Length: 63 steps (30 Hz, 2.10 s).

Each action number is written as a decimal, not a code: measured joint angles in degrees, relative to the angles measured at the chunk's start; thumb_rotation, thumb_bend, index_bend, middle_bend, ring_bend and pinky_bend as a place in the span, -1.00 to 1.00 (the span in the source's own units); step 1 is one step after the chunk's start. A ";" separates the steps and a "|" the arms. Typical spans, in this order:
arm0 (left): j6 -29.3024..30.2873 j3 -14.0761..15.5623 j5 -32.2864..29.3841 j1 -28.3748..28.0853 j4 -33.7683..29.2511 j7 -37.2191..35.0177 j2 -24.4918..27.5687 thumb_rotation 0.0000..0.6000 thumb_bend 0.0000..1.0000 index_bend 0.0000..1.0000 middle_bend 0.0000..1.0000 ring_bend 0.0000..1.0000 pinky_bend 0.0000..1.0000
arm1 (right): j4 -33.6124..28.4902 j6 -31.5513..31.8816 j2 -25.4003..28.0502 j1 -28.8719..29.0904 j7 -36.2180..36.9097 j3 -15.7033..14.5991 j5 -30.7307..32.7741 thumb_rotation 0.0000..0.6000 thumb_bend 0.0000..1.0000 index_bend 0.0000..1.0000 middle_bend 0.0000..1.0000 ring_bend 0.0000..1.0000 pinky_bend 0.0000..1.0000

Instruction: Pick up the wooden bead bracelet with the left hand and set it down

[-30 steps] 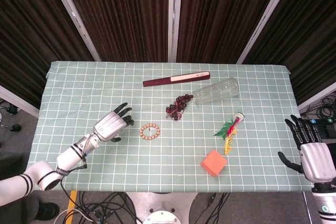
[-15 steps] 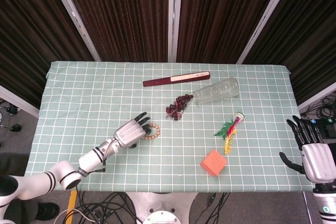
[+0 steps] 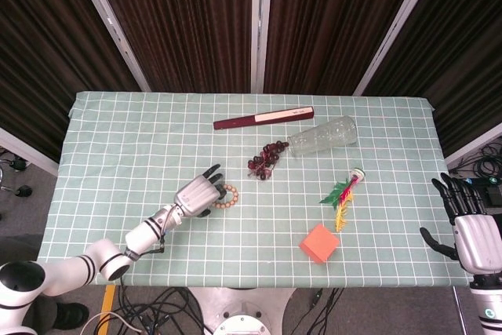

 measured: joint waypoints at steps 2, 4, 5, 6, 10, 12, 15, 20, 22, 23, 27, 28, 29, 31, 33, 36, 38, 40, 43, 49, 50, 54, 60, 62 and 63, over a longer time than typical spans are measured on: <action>0.65 0.31 0.04 0.05 1.09 -0.07 -0.69 1.00 -0.62 -0.04 -0.01 -0.63 -1.00 | 0.15 -0.14 -0.04 0.07 0.09 0.05 0.06 1.00 -0.66 -1.00 -1.00 -1.00 -1.00; 0.91 0.70 0.03 0.02 2.00 -0.19 -1.34 1.00 -0.63 -0.04 -0.01 -0.63 -1.00 | 0.20 -0.08 -0.06 0.09 0.14 0.10 -0.01 1.00 -0.66 -1.00 -1.00 -1.00 -1.00; 1.00 0.86 0.02 -0.01 2.26 -0.24 -1.55 1.00 -0.63 -0.04 -0.01 -0.63 -1.00 | 0.27 0.01 -0.09 0.08 0.17 0.14 -0.05 1.00 -0.66 -1.00 -1.00 -1.00 -1.00; 1.11 0.95 0.00 -0.03 2.48 -0.23 -1.74 1.00 -0.62 -0.04 -0.01 -0.63 -1.00 | 0.33 0.04 -0.12 0.08 0.22 0.18 -0.04 1.00 -0.66 -1.00 -1.00 -1.00 -1.00; 1.26 1.05 -0.41 -0.30 2.83 -0.34 -2.31 1.00 -0.57 -0.04 -0.01 -0.63 -1.00 | 0.51 -0.09 -0.15 0.03 0.41 0.20 0.20 1.00 -0.66 -1.00 -1.00 -1.00 -1.00; 0.79 1.14 -0.57 -0.56 2.88 -0.32 -2.35 1.00 -0.53 -0.04 -0.01 -0.63 -1.00 | 0.55 -0.03 -0.15 -0.03 0.51 0.21 0.24 1.00 -0.66 -1.00 -1.00 -1.00 -1.00; 0.30 1.40 -0.90 -0.95 2.97 -0.11 -2.47 1.00 -0.47 -0.04 -0.01 -0.63 -1.00 | 0.65 0.10 -0.12 -0.16 0.64 0.23 0.31 1.00 -0.66 -1.00 -1.00 -1.00 -1.00; 0.77 1.90 -0.83 -0.84 4.04 0.35 -3.00 1.00 -0.42 0.03 0.04 -0.57 -1.00 | 0.80 0.17 -0.14 -0.27 0.82 0.20 0.27 1.00 -0.66 -1.00 -1.00 -1.00 -1.00; 1.32 2.18 -0.68 -0.68 4.97 1.27 -3.44 1.00 -0.42 0.07 0.09 -0.54 -0.99 | 0.80 0.19 -0.14 -0.30 0.85 0.20 0.26 1.00 -0.66 -1.00 -1.00 -1.00 -1.00; 1.66 2.29 -0.62 -0.59 5.30 1.50 -3.66 1.00 -0.42 0.10 0.11 -0.51 -0.99 | 0.78 0.21 -0.13 -0.32 0.83 0.20 0.25 1.00 -0.66 -1.00 -1.00 -1.00 -1.00; 3.20 2.41 -0.48 -0.19 5.88 0.62 -4.22 1.00 -0.40 0.16 0.17 -0.45 -0.97 | 0.66 0.34 -0.09 -0.38 0.76 0.23 0.18 1.00 -0.66 -1.00 -1.00 -1.00 -1.00; 3.58 2.34 -0.54 -0.06 5.81 -0.31 -4.26 1.00 -0.39 0.16 0.17 -0.45 -0.96 | 0.64 0.40 -0.07 -0.40 0.74 0.23 0.14 1.00 -0.66 -1.00 -1.00 -1.00 -1.00; 3.92 2.26 -0.60 0.06 5.68 -1.27 -4.26 1.00 -0.38 0.16 0.17 -0.45 -0.96 | 0.62 0.49 -0.05 -0.44 0.68 0.24 0.11 1.00 -0.66 -1.00 -1.00 -1.00 -1.00; 4.89 2.00 -0.78 0.39 5.21 -4.33 -4.18 1.00 -0.38 0.16 0.17 -0.45 -0.94 | 0.56 0.61 -0.01 -0.49 0.63 0.28 0.08 1.00 -0.66 -1.00 -1.00 -1.00 -1.00; 5.81 1.68 -1.04 0.74 4.54 -7.82 -3.97 1.00 -0.37 0.16 0.17 -0.45 -0.93 | 0.52 0.76 0.00 -0.54 0.66 0.30 0.00 1.00 -0.66 -1.00 -1.00 -1.00 -1.00; 7.15 0.95 -1.84 1.42 2.91 -15.09 -3.36 1.00 -0.34 0.16 0.18 -0.45 -0.92 | 0.52 0.89 -0.04 -0.57 0.74 0.32 -0.16 1.00 -0.66 -1.00 -1.00 -1.00 -1.00; 7.71 0.30 -2.76 1.94 1.41 -20.87 -2.79 1.00 -0.28 0.16 0.20 -0.44 -0.89 | 0.54 0.97 -0.06 -0.58 0.79 0.34 -0.23 1.00 -0.66 -1.00 -1.00 -1.00 -1.00; 7.96 -0.40 -3.85 2.45 -0.23 -27.22 -2.15 1.00 -0.23 0.16 0.23 -0.41 -0.87 | 0.55 1.02 -0.04 -0.60 0.87 0.35 -0.29 1.00 -0.66 -1.00 -1.00 -1.00 -1.00; 7.51 -1.36 -5.69 3.11 -2.98 -37.27 -0.94 1.00 -0.21 0.17 0.25 -0.40 -0.85 | 0.46 1.10 0.03 -0.56 0.86 0.40 -0.44 1.00 -0.66 -1.00 -1.00 -1.00 -1.00; 2.27 -3.02 -9.62 3.85 -10.57 -59.75 3.53 1.00 -0.20 0.18 0.25 -0.40 -0.83 | 0.24 1.04 0.02 -0.36 0.73 0.42 -0.85 1.00 -0.66 -1.00 -1.00 -1.00 -1.00; 1.22 -3.27 -10.10 3.92 -11.74 -63.23 4.32 1.00 -0.20 0.18 0.25 -0.40 -0.83 | 0.18 1.03 -0.01 -0.35 0.65 0.41 -0.87 1.00 -0.66 -1.00 -1.00 -1.00 -1.00; -3.15 -4.30 -11.48 4.22 -16.21 -77.93 7.60 1.00 -0.17 0.18 0.25 -0.40 -0.82 | -0.04 1.09 0.00 -0.34 0.39 0.44 -0.93 1.00 -0.67 -1.00 -1.00 -1.00 -1.00; -8.07 -5.80 -11.76 4.73 -21.14 -96.88 11.56 0.83 -0.15 0.19 0.26 -0.40 -0.82 | -0.45 1.26 0.12 -0.38 -0.09 0.46 -1.10 1.00 -0.67 -1.00 -1.00 -1.00 -1.00; -9.26 -6.16 -11.30 4.85 -22.39 -101.57 12.66 0.57 -0.15 0.19 0.26 -0.40 -0.82 | -0.50 1.27 0.13 -0.43 -0.15 0.43 -1.06 1.00 -0.66 -1.00 -1.00 -1.00 -1.00; -9.69 -6.26 -10.97 4.89 -22.80 -103.07 13.10 0.41 -0.15 0.19 0.26 -0.40 -0.82 | -0.52 1.30 0.13 -0.45 -0.14 0.43 -1.06 1.00 -0.66 -1.00 -1.00 -1.00 -1.00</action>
